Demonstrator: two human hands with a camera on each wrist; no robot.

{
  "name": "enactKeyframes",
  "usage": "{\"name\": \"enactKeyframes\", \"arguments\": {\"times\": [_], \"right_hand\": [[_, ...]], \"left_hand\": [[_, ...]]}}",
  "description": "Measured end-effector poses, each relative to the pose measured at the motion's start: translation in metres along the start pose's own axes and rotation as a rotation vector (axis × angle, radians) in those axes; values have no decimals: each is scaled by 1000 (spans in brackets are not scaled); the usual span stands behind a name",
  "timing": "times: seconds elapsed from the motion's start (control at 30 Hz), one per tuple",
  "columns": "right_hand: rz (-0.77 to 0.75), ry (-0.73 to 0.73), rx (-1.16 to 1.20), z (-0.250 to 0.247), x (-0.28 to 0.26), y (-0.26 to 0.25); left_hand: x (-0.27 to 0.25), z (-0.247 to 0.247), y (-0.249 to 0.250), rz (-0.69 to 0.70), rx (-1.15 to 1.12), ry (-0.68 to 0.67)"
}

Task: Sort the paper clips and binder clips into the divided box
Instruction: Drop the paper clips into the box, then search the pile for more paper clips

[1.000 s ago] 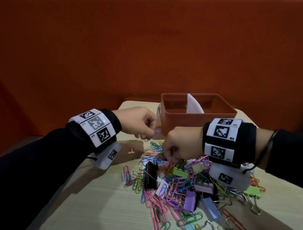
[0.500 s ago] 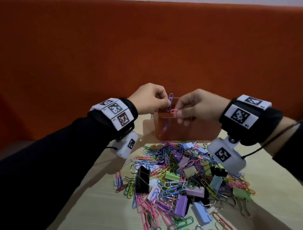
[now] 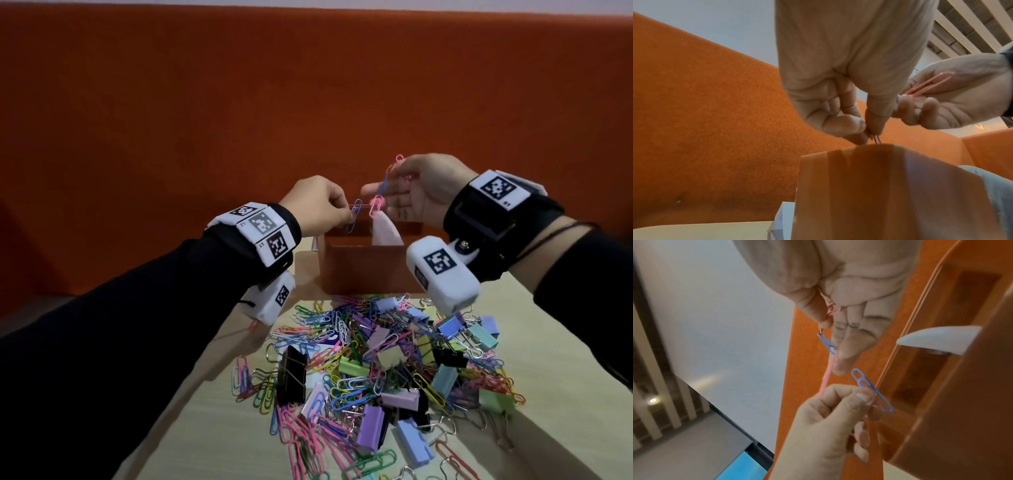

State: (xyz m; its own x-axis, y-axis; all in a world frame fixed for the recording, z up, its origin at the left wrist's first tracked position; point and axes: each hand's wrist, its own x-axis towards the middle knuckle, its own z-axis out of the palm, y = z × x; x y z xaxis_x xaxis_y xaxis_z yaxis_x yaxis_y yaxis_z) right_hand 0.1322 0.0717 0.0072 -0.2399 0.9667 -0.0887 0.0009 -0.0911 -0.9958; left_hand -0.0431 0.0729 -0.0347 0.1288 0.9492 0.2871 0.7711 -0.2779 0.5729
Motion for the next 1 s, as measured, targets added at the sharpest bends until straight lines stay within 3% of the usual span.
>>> {"name": "enactKeyframes", "arguments": {"times": [0.13, 0.23, 0.37, 0.47, 0.53, 0.6, 0.67, 0.83, 1.0], "right_hand": [[-51, 46, 61, 5, 9, -2], [-60, 90, -62, 13, 11, 6], [-54, 59, -541, 13, 11, 20], [-295, 48, -1074, 13, 4, 24], [-470, 31, -1245, 17, -7, 24], [-543, -64, -1316, 23, -17, 27], [-513, -197, -1386, 30, -23, 37], [-411, -508, -1544, 44, -28, 62], [-379, -666, -1722, 59, -33, 59]], "left_hand": [[-1, 1, -3, 17, 119, -12], [-4, 1, -6, 17, 152, -18], [-9, -3, -9, 9, 158, -26], [-16, -9, -12, 4, 169, -55], [-23, -12, -16, 5, 152, -92], [-31, -14, -19, 4, 80, -167], [-40, -14, -22, 14, 66, -256], [-54, -2, -32, 81, 259, -457], [-59, 9, -33, 133, 420, -563]]}}
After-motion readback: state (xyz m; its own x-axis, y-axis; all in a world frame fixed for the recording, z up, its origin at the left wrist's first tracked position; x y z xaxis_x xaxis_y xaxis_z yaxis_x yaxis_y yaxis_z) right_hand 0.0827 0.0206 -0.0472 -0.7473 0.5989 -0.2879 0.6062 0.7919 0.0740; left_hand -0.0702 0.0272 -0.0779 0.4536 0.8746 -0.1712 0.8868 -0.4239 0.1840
